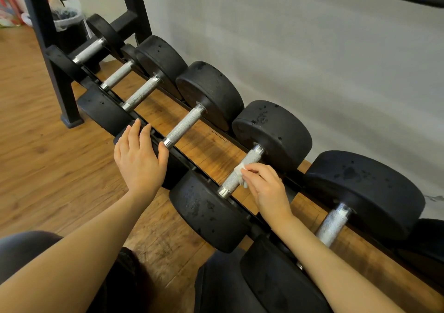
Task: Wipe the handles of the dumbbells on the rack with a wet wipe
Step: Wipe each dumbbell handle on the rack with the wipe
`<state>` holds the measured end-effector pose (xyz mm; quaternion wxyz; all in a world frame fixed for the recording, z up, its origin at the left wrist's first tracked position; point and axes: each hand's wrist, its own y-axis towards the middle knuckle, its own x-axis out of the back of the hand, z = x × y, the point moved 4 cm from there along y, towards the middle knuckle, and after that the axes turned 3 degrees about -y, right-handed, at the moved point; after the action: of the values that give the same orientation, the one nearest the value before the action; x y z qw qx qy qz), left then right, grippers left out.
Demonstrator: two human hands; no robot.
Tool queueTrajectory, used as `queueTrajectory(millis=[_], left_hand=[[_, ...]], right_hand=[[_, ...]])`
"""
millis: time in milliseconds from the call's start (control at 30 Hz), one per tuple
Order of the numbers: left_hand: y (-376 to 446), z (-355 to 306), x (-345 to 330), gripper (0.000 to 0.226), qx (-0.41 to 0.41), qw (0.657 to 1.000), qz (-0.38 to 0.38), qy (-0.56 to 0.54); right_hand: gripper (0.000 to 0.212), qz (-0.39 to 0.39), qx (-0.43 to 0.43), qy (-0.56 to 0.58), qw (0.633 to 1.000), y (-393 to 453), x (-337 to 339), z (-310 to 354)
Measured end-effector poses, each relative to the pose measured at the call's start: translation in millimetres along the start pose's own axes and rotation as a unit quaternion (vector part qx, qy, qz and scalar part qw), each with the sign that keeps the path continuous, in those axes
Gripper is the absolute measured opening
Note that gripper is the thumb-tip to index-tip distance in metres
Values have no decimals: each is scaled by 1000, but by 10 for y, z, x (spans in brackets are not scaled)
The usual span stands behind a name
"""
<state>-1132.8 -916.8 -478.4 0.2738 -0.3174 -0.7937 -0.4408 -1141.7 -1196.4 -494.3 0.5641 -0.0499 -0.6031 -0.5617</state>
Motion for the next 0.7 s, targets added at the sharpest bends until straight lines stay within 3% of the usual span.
queueTrajectory(millis=[167,300,467,600,700], left_hand=[[1,18,-15,52,-2,1000,1,3],[1,28,-20,51,-1,1000,0,6],[1,22,-17,53,-3,1000,-3,7],[0,24,-17,53,1,1000,-2,6],[0,20,-17,53,0,1000,-6,8]], right_hand=[[24,36,4,10,999,-48,-55,42],[33,6,-68,34,997,-15,-16,-97],[32,44,-33,62,997,-76,-73,31],[31,30,-71,73,994,-59,-83,-59],[29,32,-50,64,996,-70,-90,-7]])
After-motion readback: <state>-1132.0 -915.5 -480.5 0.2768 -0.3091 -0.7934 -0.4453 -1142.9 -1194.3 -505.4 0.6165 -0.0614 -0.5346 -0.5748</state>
